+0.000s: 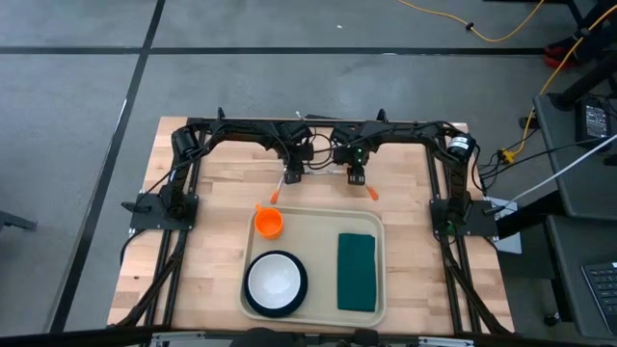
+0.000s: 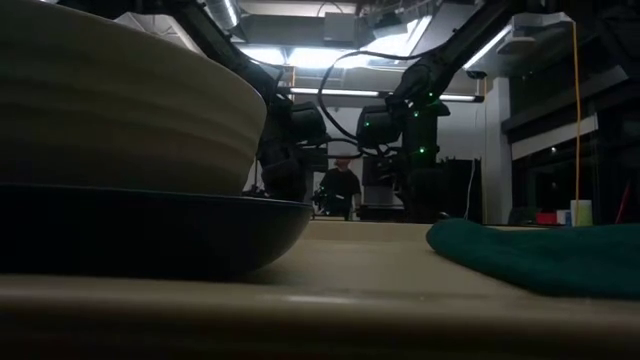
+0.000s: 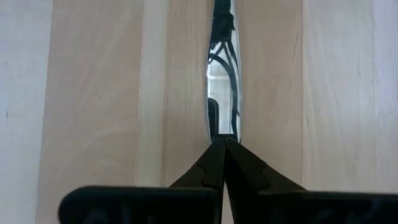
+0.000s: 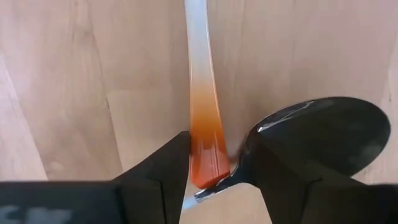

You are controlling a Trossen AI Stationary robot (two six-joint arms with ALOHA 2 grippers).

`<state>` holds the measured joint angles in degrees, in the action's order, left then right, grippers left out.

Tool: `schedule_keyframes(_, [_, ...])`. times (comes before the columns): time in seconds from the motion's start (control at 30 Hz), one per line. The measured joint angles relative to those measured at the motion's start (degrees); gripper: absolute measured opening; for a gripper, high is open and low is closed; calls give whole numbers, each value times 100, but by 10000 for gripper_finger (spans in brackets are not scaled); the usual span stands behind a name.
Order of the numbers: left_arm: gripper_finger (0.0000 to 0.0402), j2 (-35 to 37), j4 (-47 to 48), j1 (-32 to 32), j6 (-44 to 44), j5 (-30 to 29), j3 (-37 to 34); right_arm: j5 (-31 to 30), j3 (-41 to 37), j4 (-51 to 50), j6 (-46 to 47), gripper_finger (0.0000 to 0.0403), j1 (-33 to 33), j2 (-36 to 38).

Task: Set up tray
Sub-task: Put the knife on the napkin

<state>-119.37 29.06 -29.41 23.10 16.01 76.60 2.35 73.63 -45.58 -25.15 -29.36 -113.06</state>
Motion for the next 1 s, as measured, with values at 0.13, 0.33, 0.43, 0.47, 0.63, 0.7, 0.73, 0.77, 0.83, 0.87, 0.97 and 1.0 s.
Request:
schedule_keyframes(0.13, [2,0,0,0,2,2,0,-20,94,-49,2,174,0,-7])
schedule_keyframes(0.33, [1,-2,0,0,6,4,0,-85,111,-295,46,174,0,0])
schedule_keyframes(0.43, [2,-2,0,0,6,4,0,-124,114,-449,44,174,-48,0])
schedule_keyframes(0.47, [2,-2,0,0,6,4,0,-138,114,-491,46,174,-79,2])
schedule_keyframes(0.63, [2,-2,-3,-2,4,4,2,-223,116,-572,43,174,-291,11])
schedule_keyframes(0.7, [1,-2,-1,-2,5,4,2,-255,118,-627,47,174,-364,11])
schedule_keyframes(0.73, [2,-2,-2,-2,5,4,2,-262,119,-659,61,174,-382,14])
schedule_keyframes(0.77, [2,-2,0,-2,6,4,2,-259,120,-683,63,174,-389,28])
schedule_keyframes(0.83, [1,-2,0,-2,9,2,2,-255,120,-727,63,174,-390,102])
schedule_keyframes(0.87, [1,-2,0,-2,11,2,2,-251,120,-717,61,174,-384,159])
schedule_keyframes(0.97, [1,-2,0,-2,15,2,2,-247,122,-633,57,174,-355,382])
schedule_keyframes(1.0, [1,-2,0,-2,15,2,2,-245,122,-610,55,174,-352,467])
